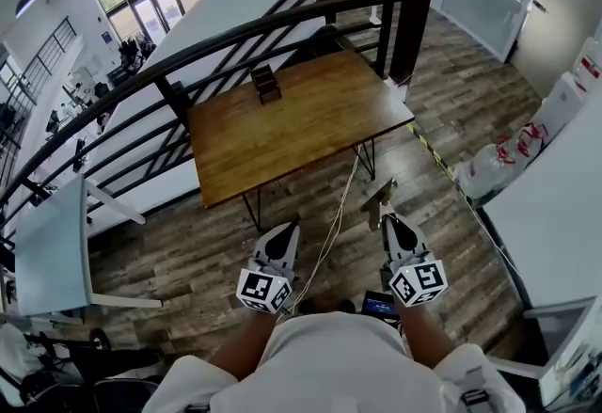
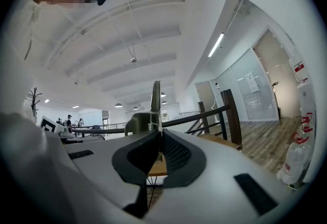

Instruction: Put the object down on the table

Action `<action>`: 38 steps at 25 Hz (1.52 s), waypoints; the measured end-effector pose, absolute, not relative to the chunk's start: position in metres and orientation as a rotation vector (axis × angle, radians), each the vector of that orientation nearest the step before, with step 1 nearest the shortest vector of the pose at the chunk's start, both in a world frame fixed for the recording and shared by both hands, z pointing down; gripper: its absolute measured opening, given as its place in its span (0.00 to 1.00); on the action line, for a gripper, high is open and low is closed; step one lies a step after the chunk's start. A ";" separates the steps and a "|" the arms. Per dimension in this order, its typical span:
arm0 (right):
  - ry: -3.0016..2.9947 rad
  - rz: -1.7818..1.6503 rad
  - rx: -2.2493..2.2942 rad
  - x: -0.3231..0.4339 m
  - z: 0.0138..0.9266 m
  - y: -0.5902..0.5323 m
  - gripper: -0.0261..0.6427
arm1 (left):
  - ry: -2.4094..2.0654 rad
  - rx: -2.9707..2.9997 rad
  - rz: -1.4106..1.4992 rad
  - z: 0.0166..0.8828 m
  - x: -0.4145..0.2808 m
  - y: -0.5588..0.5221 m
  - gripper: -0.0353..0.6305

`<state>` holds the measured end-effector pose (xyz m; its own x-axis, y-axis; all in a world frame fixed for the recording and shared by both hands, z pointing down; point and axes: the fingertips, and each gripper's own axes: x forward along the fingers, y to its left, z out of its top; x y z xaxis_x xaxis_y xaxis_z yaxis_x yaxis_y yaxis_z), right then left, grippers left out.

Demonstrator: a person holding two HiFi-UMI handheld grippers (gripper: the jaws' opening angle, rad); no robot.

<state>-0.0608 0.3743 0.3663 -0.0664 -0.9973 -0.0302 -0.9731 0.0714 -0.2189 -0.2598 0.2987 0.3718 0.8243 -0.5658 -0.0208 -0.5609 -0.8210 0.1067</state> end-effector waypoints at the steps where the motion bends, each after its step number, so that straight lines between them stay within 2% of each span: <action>1: 2.168 -0.215 -2.012 -0.061 0.367 0.374 0.08 | -0.905 2.906 -0.079 0.372 -0.260 0.299 0.08; 18: 2.185 -0.225 -1.959 -0.047 0.365 0.374 0.08 | -0.939 2.873 -0.075 0.368 -0.251 0.301 0.08; 38: 2.129 -0.247 -1.948 0.024 0.377 0.391 0.08 | -0.956 2.848 -0.020 0.380 -0.209 0.307 0.08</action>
